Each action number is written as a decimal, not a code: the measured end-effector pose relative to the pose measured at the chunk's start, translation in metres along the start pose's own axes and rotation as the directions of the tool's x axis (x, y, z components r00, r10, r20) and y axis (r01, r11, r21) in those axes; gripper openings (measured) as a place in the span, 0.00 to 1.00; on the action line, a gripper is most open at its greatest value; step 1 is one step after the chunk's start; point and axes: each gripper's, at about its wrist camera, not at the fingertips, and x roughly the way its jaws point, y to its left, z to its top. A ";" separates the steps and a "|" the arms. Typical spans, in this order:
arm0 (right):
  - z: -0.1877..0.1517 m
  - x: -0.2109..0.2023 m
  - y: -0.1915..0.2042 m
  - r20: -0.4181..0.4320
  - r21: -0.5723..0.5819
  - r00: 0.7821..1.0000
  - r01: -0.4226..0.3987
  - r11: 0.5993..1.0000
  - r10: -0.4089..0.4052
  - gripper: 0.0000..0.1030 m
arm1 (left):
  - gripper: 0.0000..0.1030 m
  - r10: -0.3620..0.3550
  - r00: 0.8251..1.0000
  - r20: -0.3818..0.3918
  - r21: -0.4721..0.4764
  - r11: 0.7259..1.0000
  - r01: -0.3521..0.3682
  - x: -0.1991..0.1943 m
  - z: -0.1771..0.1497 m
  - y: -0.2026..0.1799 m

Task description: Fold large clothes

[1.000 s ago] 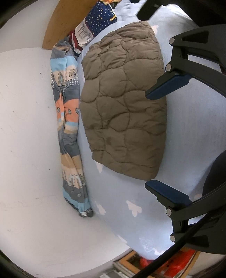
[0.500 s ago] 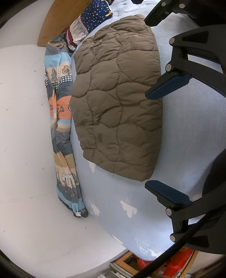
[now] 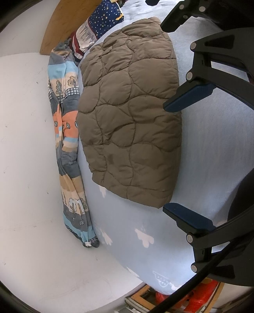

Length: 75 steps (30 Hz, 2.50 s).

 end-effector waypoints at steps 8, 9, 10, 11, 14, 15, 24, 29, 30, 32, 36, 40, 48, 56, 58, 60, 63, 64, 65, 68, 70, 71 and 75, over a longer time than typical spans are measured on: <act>0.000 -0.001 0.001 -0.001 -0.010 1.000 0.000 1.000 0.000 0.86 | 0.90 -0.001 1.000 0.000 0.004 1.000 0.001 0.000 0.001 -0.001; 0.000 -0.001 0.001 -0.002 -0.013 1.000 0.001 1.000 -0.001 0.86 | 0.90 -0.002 1.000 -0.001 0.004 1.000 0.002 0.000 0.000 -0.001; 0.000 0.000 0.001 -0.003 -0.014 1.000 0.001 1.000 -0.001 0.86 | 0.90 -0.001 1.000 -0.001 0.004 1.000 0.001 -0.001 0.001 -0.001; 0.000 0.000 0.001 -0.004 -0.014 1.000 0.000 1.000 0.000 0.86 | 0.90 -0.002 1.000 -0.002 0.005 1.000 0.002 -0.001 0.001 -0.001; 0.000 0.000 0.002 -0.004 -0.016 1.000 0.000 1.000 0.000 0.86 | 0.90 -0.003 1.000 0.001 0.003 1.000 0.003 -0.001 0.001 -0.001; 0.000 0.000 0.003 -0.005 -0.017 1.000 0.001 1.000 -0.001 0.86 | 0.90 -0.003 1.000 0.001 0.003 1.000 0.003 -0.001 0.001 -0.001; -0.002 0.001 0.005 -0.008 -0.019 1.000 0.002 1.000 -0.002 0.87 | 0.90 -0.006 1.000 0.005 0.015 1.000 0.006 -0.003 -0.001 -0.004; -0.004 0.002 0.003 -0.012 -0.019 1.000 0.001 1.000 -0.001 0.87 | 0.90 -0.008 1.000 0.005 0.018 1.000 0.008 -0.003 -0.001 -0.004; -0.004 0.002 0.003 -0.011 -0.019 1.000 0.003 1.000 -0.003 0.87 | 0.90 -0.008 1.000 0.005 0.018 1.000 0.008 -0.003 -0.001 -0.004; -0.004 0.002 0.003 -0.012 -0.019 1.000 0.001 1.000 -0.002 0.87 | 0.90 -0.008 1.000 0.005 0.018 1.000 0.008 -0.003 -0.001 -0.004; -0.004 0.002 0.003 -0.012 -0.022 1.000 0.004 1.000 -0.004 0.87 | 0.90 -0.007 1.000 0.006 0.018 1.000 0.007 -0.003 -0.001 -0.005; -0.006 0.002 0.002 -0.010 -0.027 1.000 0.011 1.000 -0.011 0.87 | 0.90 -0.008 1.000 0.004 0.018 1.000 0.008 -0.003 -0.001 -0.004; -0.006 0.003 0.000 -0.014 -0.030 1.000 0.022 0.999 -0.022 0.87 | 0.90 -0.003 1.000 0.004 0.021 1.000 0.003 -0.003 -0.001 -0.004; -0.007 0.004 -0.002 -0.017 -0.029 1.000 0.024 0.999 -0.025 0.87 | 0.90 -0.001 1.000 0.003 0.026 1.000 0.001 -0.003 -0.001 -0.004; -0.007 0.004 -0.002 -0.018 -0.030 1.000 0.024 0.999 -0.025 0.87 | 0.90 0.000 1.000 0.003 0.023 1.000 0.000 -0.003 -0.001 -0.004; -0.007 0.004 -0.002 -0.017 -0.031 1.000 0.024 0.999 -0.024 0.87 | 0.90 0.001 1.000 0.003 0.023 1.000 -0.001 -0.003 -0.001 -0.005; -0.007 0.004 -0.002 -0.018 -0.031 1.000 0.025 0.999 -0.025 0.87 | 0.90 -0.001 1.000 0.001 0.022 1.000 0.001 -0.003 -0.001 -0.005; -0.007 0.004 -0.002 -0.019 -0.031 0.999 0.025 0.999 -0.026 0.87 | 0.90 0.001 1.000 0.003 0.023 1.000 -0.001 -0.004 -0.001 -0.005; -0.007 0.004 -0.003 -0.019 -0.031 0.999 0.026 0.999 -0.026 0.87 | 0.90 0.001 1.000 0.004 0.024 1.000 -0.001 -0.003 -0.001 -0.005; -0.008 0.005 -0.004 -0.021 -0.033 0.999 0.027 0.999 -0.028 0.87 | 0.90 0.000 1.000 0.003 0.026 1.000 0.000 -0.003 -0.001 -0.004; -0.009 0.005 -0.004 -0.021 -0.032 0.999 0.028 0.999 -0.028 0.87 | 0.90 -0.001 1.000 0.004 0.024 1.000 0.001 -0.004 -0.001 -0.004; -0.009 0.005 -0.004 -0.022 -0.033 0.999 0.027 0.999 -0.028 0.87 | 0.90 0.000 1.000 0.004 0.023 1.000 0.000 -0.003 -0.001 -0.005; -0.008 0.006 -0.003 -0.021 -0.033 0.999 0.027 0.999 -0.027 0.87 | 0.90 0.000 1.000 0.002 0.025 1.000 0.000 -0.003 -0.001 -0.005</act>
